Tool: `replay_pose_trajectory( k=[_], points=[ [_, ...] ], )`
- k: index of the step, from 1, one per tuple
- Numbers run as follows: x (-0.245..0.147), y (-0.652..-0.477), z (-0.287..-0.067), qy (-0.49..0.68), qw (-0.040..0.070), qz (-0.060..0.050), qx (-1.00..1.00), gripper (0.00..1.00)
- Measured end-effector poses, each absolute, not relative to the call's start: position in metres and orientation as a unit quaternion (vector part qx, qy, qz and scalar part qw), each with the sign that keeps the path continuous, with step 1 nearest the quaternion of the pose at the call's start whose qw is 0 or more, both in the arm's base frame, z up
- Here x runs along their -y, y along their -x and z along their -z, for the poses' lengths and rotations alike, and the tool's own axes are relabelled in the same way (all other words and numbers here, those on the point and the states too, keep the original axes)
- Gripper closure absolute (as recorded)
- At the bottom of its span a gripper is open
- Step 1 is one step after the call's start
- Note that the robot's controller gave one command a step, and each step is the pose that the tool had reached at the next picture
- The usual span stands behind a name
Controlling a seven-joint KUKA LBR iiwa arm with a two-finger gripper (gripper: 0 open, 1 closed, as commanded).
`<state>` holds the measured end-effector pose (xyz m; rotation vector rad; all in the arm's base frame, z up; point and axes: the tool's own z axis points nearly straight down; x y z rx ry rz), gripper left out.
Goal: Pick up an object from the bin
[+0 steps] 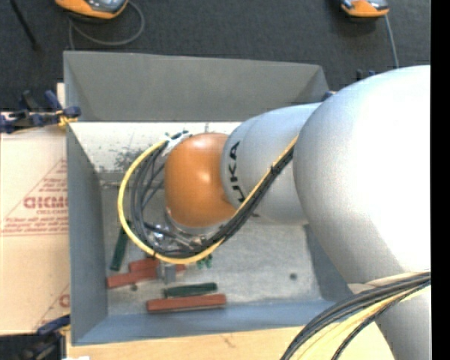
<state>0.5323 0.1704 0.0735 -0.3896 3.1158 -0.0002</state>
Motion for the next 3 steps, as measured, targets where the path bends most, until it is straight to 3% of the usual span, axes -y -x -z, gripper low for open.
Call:
replay_pose_trajectory(
  k=[1,2,3],
  points=[
    [-0.222,-0.564,-0.183,0.376,0.006,0.000,-0.927,1.00],
    [-0.221,-0.563,-0.180,0.374,0.003,-0.001,-0.928,0.00],
    [-0.189,-0.542,-0.073,0.355,-0.001,-0.001,-0.935,0.00]
  ],
)
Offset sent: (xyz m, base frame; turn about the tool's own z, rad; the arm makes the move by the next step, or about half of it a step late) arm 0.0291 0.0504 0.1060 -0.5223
